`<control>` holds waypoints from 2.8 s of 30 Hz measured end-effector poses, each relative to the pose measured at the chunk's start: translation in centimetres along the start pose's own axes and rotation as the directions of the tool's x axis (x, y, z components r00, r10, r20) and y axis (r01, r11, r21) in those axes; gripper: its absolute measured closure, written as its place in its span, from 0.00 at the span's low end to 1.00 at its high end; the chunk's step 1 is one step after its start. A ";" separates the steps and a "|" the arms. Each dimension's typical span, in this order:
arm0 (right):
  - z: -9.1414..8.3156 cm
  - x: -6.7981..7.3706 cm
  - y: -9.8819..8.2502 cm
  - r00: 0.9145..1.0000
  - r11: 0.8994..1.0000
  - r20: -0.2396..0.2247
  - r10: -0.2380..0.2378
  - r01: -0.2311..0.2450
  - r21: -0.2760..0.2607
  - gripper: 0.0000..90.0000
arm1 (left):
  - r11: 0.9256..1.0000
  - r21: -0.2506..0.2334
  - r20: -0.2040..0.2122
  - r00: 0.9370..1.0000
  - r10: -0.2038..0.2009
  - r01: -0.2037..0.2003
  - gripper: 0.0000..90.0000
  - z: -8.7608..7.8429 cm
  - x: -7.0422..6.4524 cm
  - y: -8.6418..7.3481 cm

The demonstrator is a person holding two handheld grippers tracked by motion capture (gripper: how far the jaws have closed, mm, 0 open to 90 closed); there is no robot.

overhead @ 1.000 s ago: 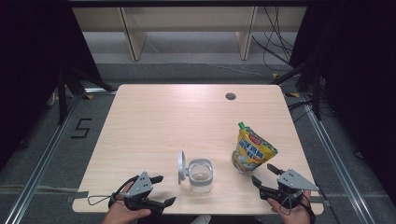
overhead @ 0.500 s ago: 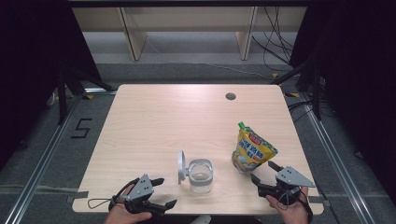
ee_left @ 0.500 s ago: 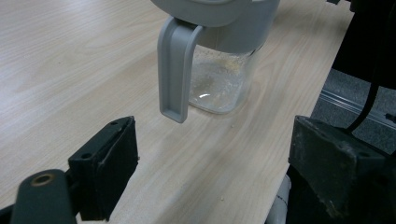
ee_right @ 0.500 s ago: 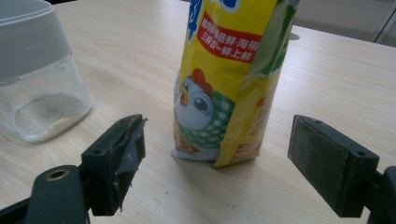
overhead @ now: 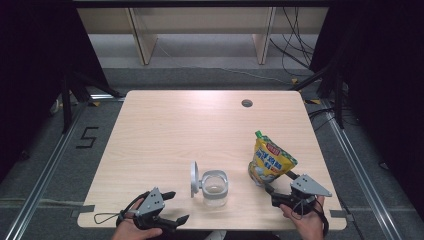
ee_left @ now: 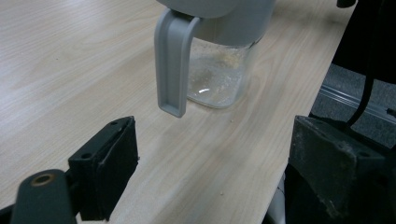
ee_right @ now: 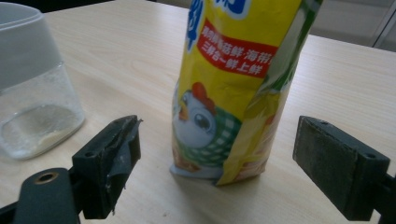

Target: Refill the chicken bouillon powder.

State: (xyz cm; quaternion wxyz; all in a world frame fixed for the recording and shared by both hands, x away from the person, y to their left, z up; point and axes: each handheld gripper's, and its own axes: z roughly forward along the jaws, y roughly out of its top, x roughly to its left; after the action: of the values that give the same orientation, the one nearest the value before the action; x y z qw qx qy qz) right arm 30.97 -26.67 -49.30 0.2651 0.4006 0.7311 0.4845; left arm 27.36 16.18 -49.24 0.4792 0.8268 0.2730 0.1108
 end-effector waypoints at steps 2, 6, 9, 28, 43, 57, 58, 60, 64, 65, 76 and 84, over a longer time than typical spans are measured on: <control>0.2 -0.1 0.0 1.000 1.000 0.010 -0.008 0.008 -0.005 0.18 | 1.000 -0.007 -0.001 1.000 -0.013 0.013 0.17 0.0 -0.2 0.0; 0.5 -0.8 0.0 1.000 1.000 0.028 0.005 -0.005 -0.002 0.18 | 1.000 -0.004 0.004 1.000 -0.015 0.015 0.17 0.1 -0.2 -0.1; 0.7 -1.0 0.0 1.000 1.000 0.024 0.014 -0.014 -0.014 0.18 | 1.000 -0.008 0.004 1.000 -0.020 0.020 0.17 0.2 -0.2 -0.1; 3.0 -1.3 -0.2 0.999 0.998 -0.034 -0.002 0.000 -0.055 0.18 | 1.000 0.011 0.012 1.000 -0.013 0.013 0.17 0.5 -0.3 -0.1; 4.0 -1.4 -0.2 1.000 0.994 -0.009 -0.015 0.014 -0.112 0.18 | 0.999 0.031 0.007 1.000 0.013 -0.013 0.17 0.5 -0.1 -0.1; 5.2 -1.5 0.1 1.000 0.985 -0.003 -0.016 0.016 -0.170 0.20 | 0.999 0.040 0.007 1.000 0.023 -0.023 0.17 0.5 -0.2 -0.1; 5.3 -1.7 0.2 0.999 0.985 -0.007 -0.042 0.040 -0.170 0.20 | 1.000 0.028 0.011 1.000 0.010 -0.010 0.17 0.6 -0.3 -0.1; 5.2 -1.5 0.2 1.000 0.988 -0.001 -0.011 0.011 -0.153 0.21 | 1.000 0.018 0.019 1.000 -0.007 0.006 0.17 0.7 -0.4 -0.1; 5.5 -1.6 0.2 1.000 0.982 -0.015 -0.006 0.003 -0.190 0.22 | 0.999 0.031 0.017 1.000 0.018 -0.018 0.17 0.6 -0.3 -0.1; 5.5 -1.5 0.2 1.000 0.981 -0.016 0.004 -0.007 -0.196 0.23 | 1.000 0.015 0.014 1.000 0.026 -0.026 0.17 0.8 -0.3 -0.1; 5.8 -1.8 0.2 0.998 0.978 -0.057 0.010 -0.022 -0.209 0.22 | 0.999 0.035 0.027 1.000 0.008 -0.009 0.17 0.8 -0.5 -0.1; 6.1 -1.8 0.0 0.996 0.986 -0.085 0.016 -0.030 -0.163 0.22 | 0.999 0.045 0.022 1.000 0.022 -0.023 0.17 0.8 -0.4 -0.1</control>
State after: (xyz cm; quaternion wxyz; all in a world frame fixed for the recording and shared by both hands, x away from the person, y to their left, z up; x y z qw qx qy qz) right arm 36.68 -25.12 -51.72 0.2610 0.3653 0.6945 0.5623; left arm 27.33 15.39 -49.71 0.4621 0.8415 0.2610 0.1011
